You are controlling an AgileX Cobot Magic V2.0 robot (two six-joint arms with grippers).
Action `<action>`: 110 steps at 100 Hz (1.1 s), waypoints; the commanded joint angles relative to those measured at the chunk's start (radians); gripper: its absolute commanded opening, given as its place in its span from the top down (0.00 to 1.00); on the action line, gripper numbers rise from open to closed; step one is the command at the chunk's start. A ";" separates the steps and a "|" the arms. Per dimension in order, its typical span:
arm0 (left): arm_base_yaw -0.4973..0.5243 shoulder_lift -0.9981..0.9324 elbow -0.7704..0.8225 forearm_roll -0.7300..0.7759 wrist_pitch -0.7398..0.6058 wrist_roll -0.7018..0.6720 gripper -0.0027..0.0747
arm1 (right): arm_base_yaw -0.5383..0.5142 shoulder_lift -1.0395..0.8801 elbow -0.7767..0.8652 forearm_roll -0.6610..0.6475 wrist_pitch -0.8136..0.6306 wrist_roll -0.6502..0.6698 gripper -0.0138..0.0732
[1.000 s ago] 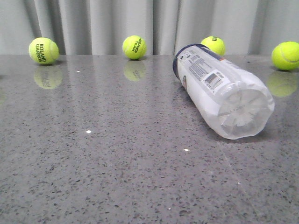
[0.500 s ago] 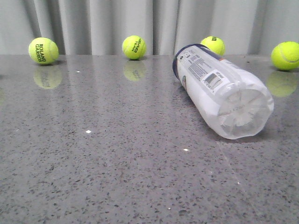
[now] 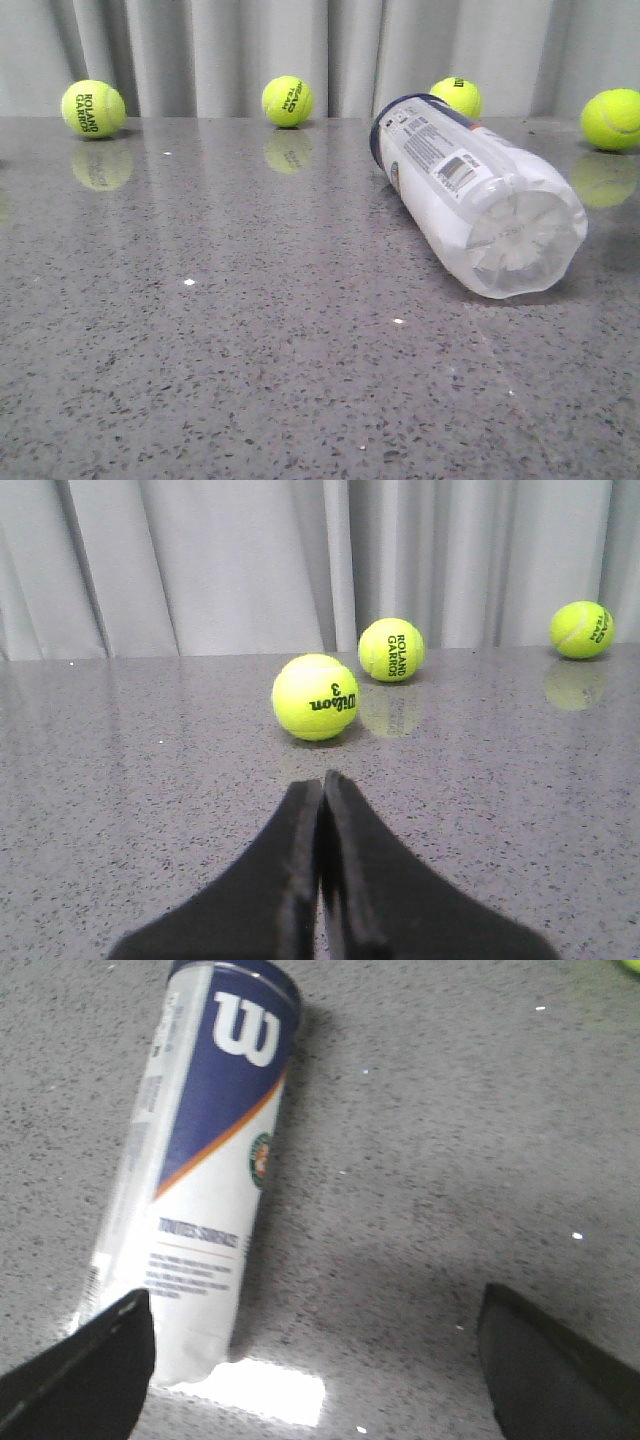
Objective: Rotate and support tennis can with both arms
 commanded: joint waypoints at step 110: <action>-0.001 -0.032 0.044 -0.003 -0.076 -0.009 0.99 | 0.085 0.560 -0.345 0.162 0.066 0.156 0.10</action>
